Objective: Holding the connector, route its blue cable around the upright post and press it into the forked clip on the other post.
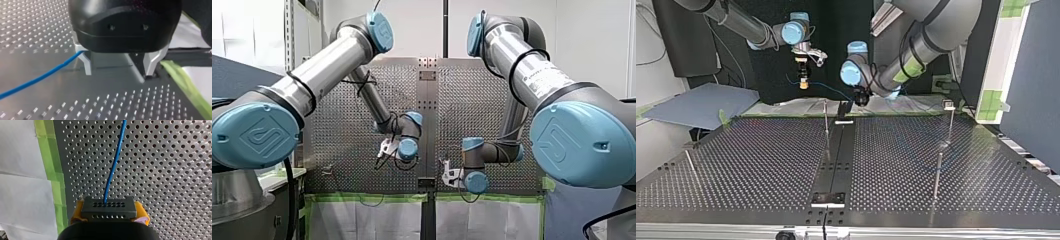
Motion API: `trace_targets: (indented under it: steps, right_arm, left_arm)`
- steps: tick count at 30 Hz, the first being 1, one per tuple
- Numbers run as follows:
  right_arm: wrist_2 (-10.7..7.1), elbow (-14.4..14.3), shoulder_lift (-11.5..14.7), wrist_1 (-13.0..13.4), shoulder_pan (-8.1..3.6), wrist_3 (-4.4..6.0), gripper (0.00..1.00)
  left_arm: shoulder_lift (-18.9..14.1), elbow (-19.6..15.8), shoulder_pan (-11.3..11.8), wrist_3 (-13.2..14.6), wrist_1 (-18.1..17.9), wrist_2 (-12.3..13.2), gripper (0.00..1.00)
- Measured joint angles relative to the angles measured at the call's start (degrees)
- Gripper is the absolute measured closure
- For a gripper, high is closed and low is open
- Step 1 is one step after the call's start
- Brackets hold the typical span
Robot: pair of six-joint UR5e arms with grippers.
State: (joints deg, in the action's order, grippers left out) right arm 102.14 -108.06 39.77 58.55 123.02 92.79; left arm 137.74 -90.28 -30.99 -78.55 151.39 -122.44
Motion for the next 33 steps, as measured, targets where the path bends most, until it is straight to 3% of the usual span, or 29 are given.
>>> trace_targets:
  steps: [9, 14, 27, 33]
  right_arm:
    - [0.00, 0.04, 0.00, 0.07, -0.09, -0.12, 1.00]
    - [0.00, 0.01, -0.01, 0.17, -0.05, -0.23, 1.00]
    - [0.00, 0.01, -0.02, 0.22, -0.10, -0.74, 1.00]
    - [-0.38, 0.04, 0.00, 0.57, -0.36, -0.70, 1.00]
  left_arm:
    - [3.44, 0.90, -1.49, -1.53, -0.98, 0.75, 0.00]
    - [3.59, 1.14, -2.22, -2.14, -1.27, 1.18, 0.00]
    - [3.67, 1.18, -3.40, -6.90, -4.13, 4.61, 0.00]
    - [4.10, 1.37, -3.97, -7.48, -4.77, 5.13, 0.00]
